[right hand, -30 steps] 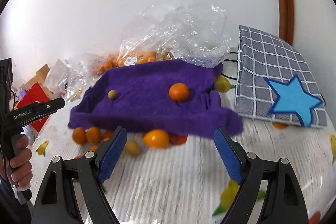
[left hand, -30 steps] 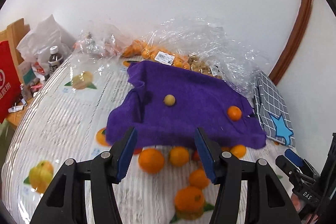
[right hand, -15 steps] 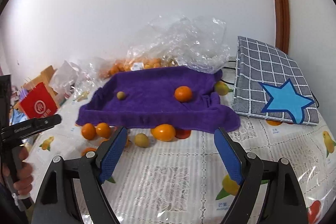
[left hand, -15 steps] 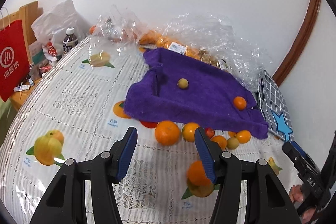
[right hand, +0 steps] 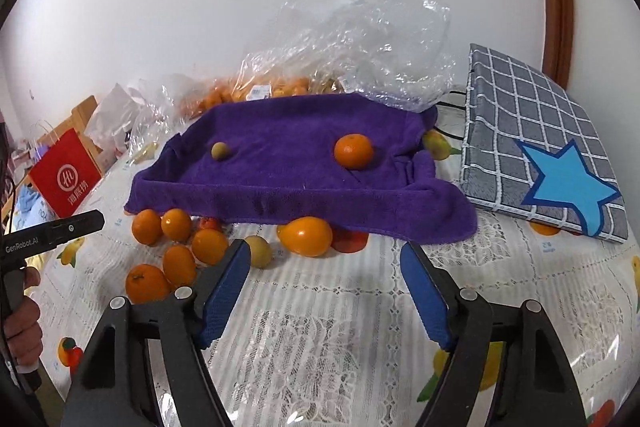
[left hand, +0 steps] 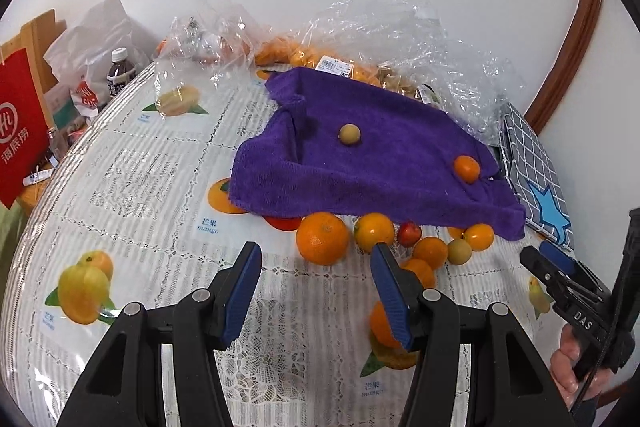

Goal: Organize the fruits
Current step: 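Withdraw both tools from the towel toward the loose oranges, then grasp a large orange with the right tool while the left tool grasps another orange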

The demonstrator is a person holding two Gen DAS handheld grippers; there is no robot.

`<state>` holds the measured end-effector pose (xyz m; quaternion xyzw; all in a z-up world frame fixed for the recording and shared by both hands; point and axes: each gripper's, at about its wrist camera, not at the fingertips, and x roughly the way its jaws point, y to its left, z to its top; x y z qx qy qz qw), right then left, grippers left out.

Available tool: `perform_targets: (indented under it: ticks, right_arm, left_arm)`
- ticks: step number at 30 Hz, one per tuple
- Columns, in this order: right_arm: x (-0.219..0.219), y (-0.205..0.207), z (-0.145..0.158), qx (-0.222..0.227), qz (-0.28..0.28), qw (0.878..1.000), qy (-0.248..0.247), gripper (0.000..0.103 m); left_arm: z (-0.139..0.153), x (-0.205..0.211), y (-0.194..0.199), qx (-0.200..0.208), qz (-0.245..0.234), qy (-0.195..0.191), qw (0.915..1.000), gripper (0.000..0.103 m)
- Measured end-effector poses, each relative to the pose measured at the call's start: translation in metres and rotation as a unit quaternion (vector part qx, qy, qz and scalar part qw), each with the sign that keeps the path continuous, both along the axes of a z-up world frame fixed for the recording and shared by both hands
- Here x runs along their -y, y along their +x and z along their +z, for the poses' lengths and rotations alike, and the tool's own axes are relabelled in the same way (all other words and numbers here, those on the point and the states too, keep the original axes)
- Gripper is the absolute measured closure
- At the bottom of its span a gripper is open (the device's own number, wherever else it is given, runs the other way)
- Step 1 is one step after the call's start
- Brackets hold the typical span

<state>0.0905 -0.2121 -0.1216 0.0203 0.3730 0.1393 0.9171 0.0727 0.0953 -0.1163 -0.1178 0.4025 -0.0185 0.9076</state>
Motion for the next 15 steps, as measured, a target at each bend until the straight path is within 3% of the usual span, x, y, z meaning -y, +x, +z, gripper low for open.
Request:
perform_targets:
  ticks: [12,15]
  right_arm:
    - [-0.017,0.044,-0.030,-0.053,0.018,0.998,-0.014,0.054]
    - [-0.020,0.050,-0.035,-0.059,0.032,0.998,-0.015,0.055]
  left_arm:
    - [-0.014,-0.013,0.011,-0.011,-0.004,-0.022,0.9997,0.049]
    - [-0.016,-0.011,0.015,-0.015,-0.008,-0.025,0.9995,0.049]
